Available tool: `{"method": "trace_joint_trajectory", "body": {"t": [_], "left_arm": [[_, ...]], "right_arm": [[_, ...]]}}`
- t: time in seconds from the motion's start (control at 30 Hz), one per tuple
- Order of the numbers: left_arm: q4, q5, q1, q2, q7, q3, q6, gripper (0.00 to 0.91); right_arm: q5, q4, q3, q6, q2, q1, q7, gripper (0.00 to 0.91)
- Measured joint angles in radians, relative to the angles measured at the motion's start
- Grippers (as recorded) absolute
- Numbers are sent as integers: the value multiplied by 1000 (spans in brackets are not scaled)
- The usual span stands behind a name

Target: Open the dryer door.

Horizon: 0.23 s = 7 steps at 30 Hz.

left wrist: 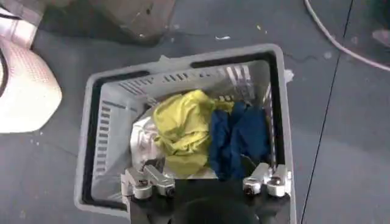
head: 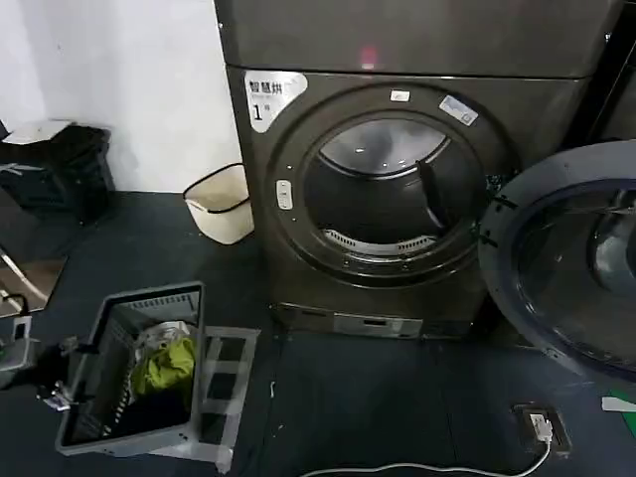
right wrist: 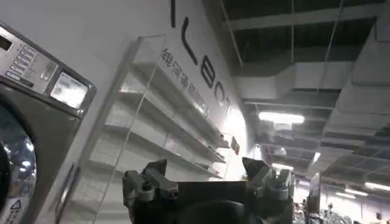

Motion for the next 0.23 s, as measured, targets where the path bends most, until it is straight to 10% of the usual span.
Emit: {"method": "trace_joint_trajectory", "body": {"t": [0.23], "left_arm": [[7, 8, -2, 0, 5, 0, -6, 907]], "right_arm": [[-4, -5, 2, 2, 2, -1, 0, 907]]}}
